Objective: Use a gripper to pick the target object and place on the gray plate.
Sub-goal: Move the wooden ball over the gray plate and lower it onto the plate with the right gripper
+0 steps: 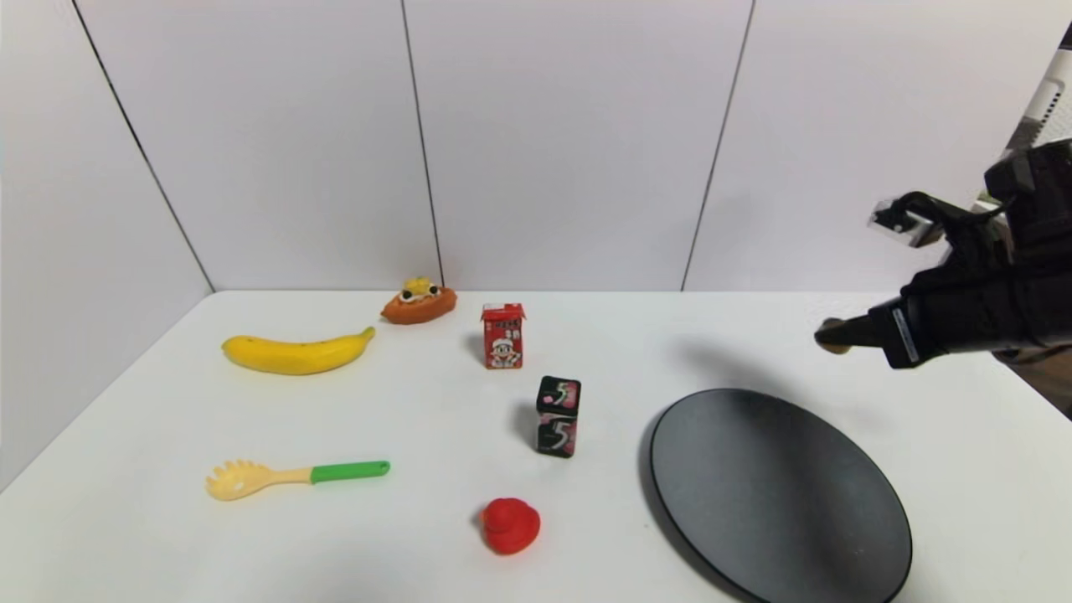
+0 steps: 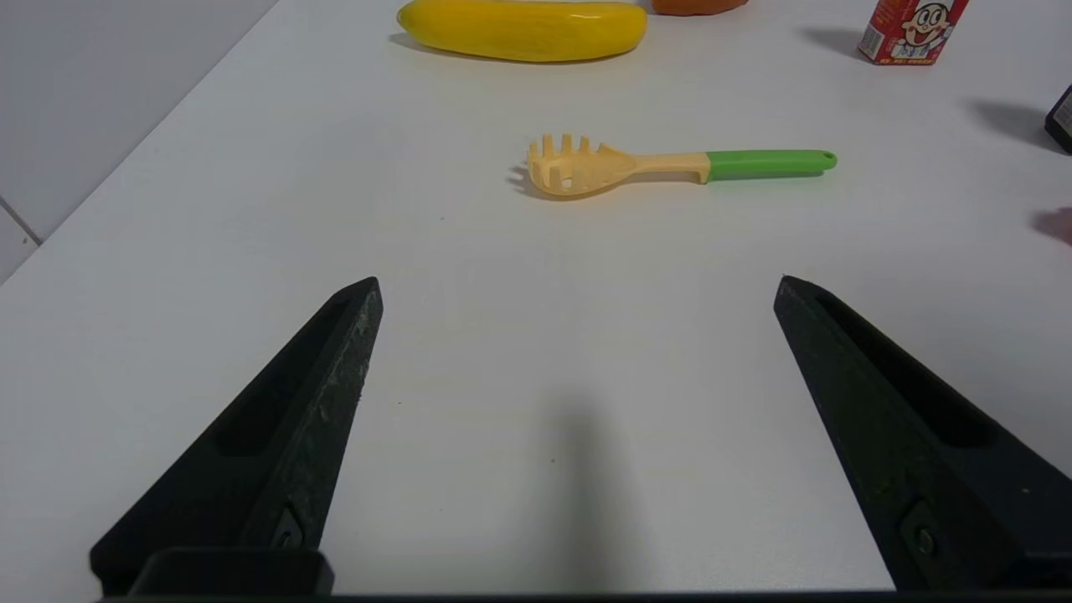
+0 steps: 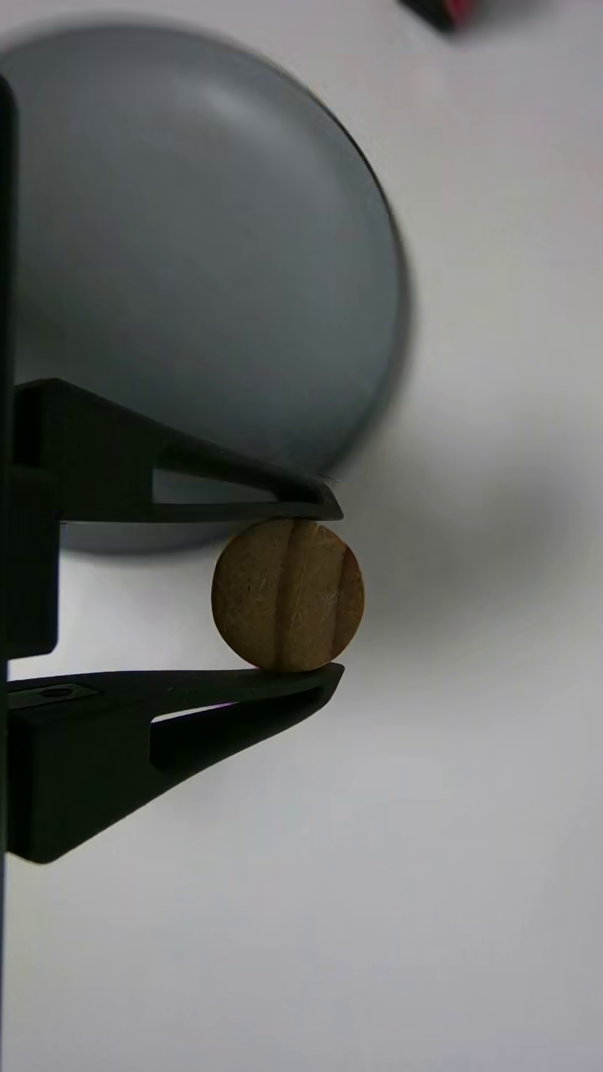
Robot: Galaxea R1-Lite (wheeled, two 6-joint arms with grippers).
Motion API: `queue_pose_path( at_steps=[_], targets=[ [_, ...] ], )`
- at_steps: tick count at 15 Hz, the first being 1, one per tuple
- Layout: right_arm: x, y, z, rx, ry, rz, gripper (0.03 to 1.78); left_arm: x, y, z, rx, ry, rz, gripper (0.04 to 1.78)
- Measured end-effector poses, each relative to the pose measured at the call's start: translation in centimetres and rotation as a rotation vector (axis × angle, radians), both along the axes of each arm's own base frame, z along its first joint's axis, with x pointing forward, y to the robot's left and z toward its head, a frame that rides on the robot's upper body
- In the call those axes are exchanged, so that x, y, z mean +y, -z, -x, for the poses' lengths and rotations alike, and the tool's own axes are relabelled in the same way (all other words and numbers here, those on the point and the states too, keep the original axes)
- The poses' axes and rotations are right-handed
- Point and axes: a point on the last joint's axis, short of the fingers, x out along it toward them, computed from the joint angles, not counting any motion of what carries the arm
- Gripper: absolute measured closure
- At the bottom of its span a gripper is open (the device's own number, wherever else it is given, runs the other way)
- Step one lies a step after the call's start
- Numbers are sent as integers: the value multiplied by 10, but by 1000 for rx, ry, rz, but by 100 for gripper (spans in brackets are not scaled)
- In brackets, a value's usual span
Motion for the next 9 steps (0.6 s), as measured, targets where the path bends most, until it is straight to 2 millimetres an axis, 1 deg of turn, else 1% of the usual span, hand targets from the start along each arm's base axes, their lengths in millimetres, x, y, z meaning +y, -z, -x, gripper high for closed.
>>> queue_pose_path(
  at_steps=[2,3,5,7,9],
  targets=[
    [19,4,42,9,-89,-6,134,0,0,0,0,0,0,13],
    [26,10,63,22,-131,-6,134,0,0,0,0,0,0,13],
    [33,26,94,58,-195,2,134,0,0,0,0,0,0,13],
    [35,38,112,82,-235,7,134,0,0,0,0,0,0,13],
    [37,44,119,86,-259,7,134,0,0,0,0,0,0,13]
  ],
)
